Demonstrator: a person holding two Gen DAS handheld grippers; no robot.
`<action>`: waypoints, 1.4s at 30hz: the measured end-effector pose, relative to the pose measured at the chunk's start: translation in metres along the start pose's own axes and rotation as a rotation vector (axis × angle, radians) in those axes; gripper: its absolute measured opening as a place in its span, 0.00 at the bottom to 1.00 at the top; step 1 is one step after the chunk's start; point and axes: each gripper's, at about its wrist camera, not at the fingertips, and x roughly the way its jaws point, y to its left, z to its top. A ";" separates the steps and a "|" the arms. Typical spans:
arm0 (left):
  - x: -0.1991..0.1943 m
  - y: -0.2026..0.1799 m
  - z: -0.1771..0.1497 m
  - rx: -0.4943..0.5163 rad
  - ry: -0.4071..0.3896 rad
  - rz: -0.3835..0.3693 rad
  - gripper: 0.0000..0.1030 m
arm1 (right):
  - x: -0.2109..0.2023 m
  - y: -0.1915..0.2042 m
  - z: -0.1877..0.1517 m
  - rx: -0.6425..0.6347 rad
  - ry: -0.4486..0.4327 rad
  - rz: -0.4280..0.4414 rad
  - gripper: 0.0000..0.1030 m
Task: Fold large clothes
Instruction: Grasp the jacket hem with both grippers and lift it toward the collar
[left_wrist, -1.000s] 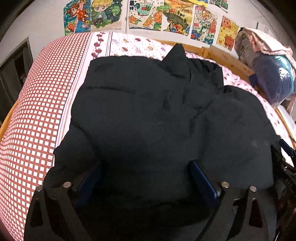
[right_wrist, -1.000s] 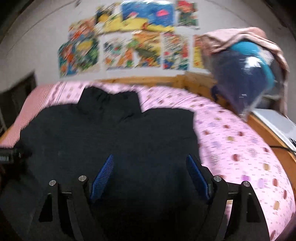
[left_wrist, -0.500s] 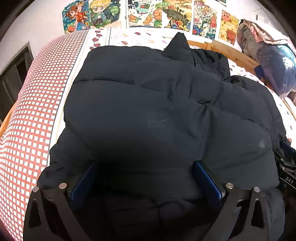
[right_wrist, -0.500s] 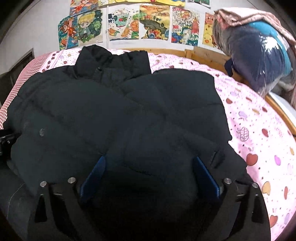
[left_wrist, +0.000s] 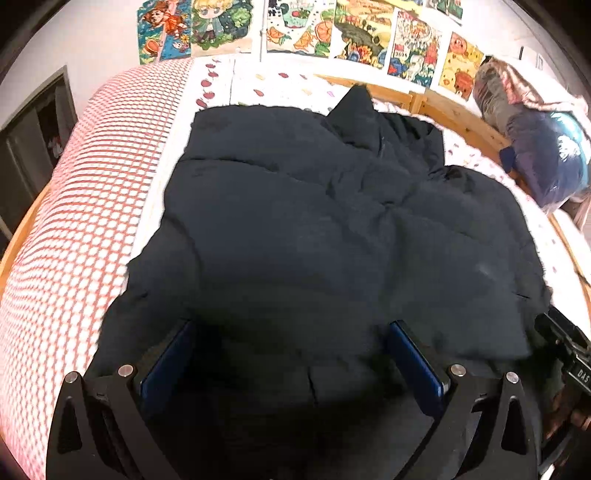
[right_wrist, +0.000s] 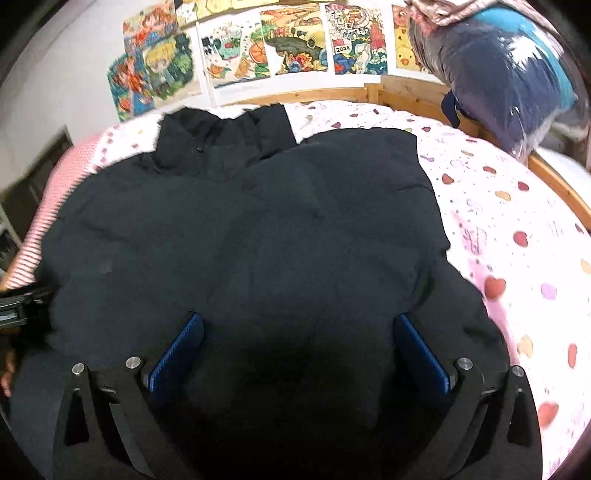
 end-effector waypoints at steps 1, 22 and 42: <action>-0.011 -0.003 -0.003 0.008 -0.006 0.001 1.00 | -0.007 0.000 -0.001 0.004 -0.002 0.011 0.99; -0.269 -0.036 -0.027 0.103 -0.215 -0.013 1.00 | -0.226 0.017 0.020 -0.034 -0.076 0.199 0.99; -0.190 -0.009 0.083 0.067 -0.215 -0.020 1.00 | -0.202 0.062 0.118 -0.112 -0.014 0.013 0.99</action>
